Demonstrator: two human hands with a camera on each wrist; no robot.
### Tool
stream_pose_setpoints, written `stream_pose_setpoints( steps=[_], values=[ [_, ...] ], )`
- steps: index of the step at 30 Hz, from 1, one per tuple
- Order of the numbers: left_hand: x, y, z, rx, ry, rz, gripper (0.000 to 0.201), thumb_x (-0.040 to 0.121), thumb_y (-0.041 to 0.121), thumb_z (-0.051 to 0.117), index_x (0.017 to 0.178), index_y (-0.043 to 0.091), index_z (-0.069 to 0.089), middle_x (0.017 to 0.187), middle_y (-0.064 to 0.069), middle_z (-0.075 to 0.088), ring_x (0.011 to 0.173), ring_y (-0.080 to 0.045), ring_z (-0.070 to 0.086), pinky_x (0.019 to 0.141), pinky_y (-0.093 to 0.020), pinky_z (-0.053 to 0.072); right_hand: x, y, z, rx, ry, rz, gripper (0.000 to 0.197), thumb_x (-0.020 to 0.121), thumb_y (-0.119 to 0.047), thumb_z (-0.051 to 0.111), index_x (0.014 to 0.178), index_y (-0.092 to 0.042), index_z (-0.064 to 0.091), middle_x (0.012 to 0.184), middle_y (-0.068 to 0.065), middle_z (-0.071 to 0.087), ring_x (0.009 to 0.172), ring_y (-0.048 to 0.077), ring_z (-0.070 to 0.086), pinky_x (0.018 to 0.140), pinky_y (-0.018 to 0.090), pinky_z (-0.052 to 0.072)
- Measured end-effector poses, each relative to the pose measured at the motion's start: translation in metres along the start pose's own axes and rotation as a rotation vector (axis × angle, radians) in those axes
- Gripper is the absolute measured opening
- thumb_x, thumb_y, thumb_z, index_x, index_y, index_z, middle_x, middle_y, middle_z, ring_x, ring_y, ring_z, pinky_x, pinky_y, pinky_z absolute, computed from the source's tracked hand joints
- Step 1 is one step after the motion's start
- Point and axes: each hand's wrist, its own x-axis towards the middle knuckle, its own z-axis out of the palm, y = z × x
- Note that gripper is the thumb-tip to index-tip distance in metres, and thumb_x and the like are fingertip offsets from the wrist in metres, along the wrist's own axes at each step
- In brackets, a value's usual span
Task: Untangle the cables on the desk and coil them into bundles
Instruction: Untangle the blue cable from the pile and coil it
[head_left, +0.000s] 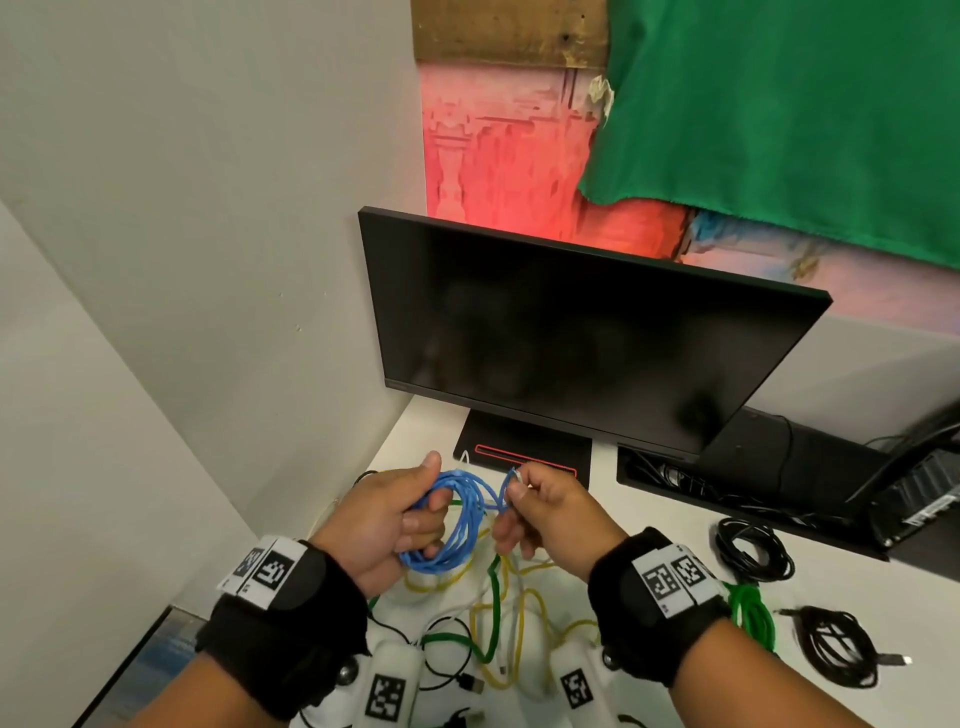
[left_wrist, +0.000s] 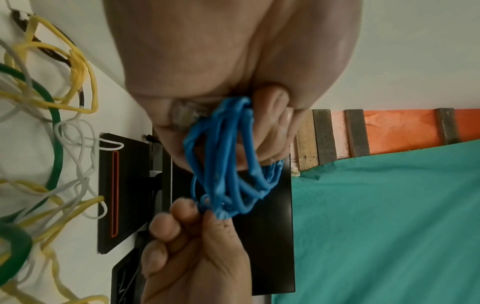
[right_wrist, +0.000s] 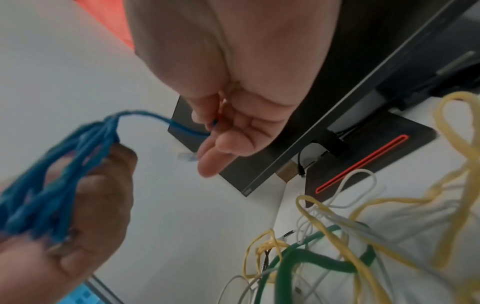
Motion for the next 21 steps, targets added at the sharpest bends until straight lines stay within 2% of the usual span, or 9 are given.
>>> stream_pose_setpoints(
  steps=[2,6,9,15,18,21],
  values=[
    [0.001,0.004,-0.004,-0.016,0.0,0.009,0.043,0.088,0.049,0.054,0.061,0.015,0.055,0.044,0.006,0.028,0.036,-0.009,0.025,0.046,-0.025,0.041,-0.005,0.002,-0.006,0.015,-0.049,0.005,0.026,0.107,-0.016,0.037,0.087,-0.011,0.051,0.07,0.008,0.071,0.062,0.02,0.068,0.052,0.028,0.045],
    [0.003,0.007,-0.003,-0.024,0.009,0.0,0.043,0.088,0.048,0.053,0.06,0.015,0.055,0.044,0.006,0.028,0.036,-0.009,0.025,0.046,-0.025,0.04,-0.011,0.0,-0.014,0.181,-0.107,0.022,0.025,0.107,-0.016,0.038,0.088,-0.011,0.053,0.079,0.011,0.072,0.073,0.025,0.072,0.055,0.026,0.05],
    [0.005,0.005,0.005,-0.052,-0.017,-0.037,0.044,0.09,0.046,0.052,0.06,0.014,0.055,0.043,0.006,0.028,0.036,-0.009,0.025,0.045,-0.024,0.039,-0.01,-0.003,-0.008,0.233,-0.139,0.014,0.026,0.107,-0.017,0.038,0.088,-0.011,0.055,0.076,0.011,0.071,0.07,0.025,0.072,0.055,0.026,0.05],
    [0.005,0.008,0.013,-0.084,-0.069,-0.084,0.045,0.091,0.045,0.049,0.06,0.013,0.056,0.042,0.006,0.029,0.034,-0.007,0.025,0.045,-0.023,0.039,0.001,-0.002,0.005,0.126,0.036,-0.054,0.013,0.104,-0.02,0.051,0.095,-0.01,0.055,0.072,0.009,0.069,0.059,0.021,0.068,0.045,0.025,0.044],
    [0.004,0.009,0.011,-0.127,-0.049,-0.076,0.044,0.091,0.044,0.049,0.06,0.012,0.054,0.042,0.006,0.03,0.034,-0.007,0.026,0.043,-0.023,0.039,0.001,0.003,0.008,0.314,-0.01,-0.008,0.008,0.099,-0.019,0.058,0.098,-0.011,0.059,0.079,0.012,0.071,0.061,0.022,0.068,0.046,0.024,0.046],
    [0.003,0.008,0.011,-0.116,-0.058,-0.076,0.045,0.091,0.044,0.049,0.06,0.012,0.054,0.042,0.006,0.029,0.034,-0.007,0.026,0.043,-0.023,0.038,0.001,0.01,0.014,0.427,-0.086,-0.001,0.008,0.094,-0.014,0.061,0.099,-0.01,0.066,0.083,0.009,0.071,0.066,0.017,0.068,0.051,0.022,0.049]
  ],
)
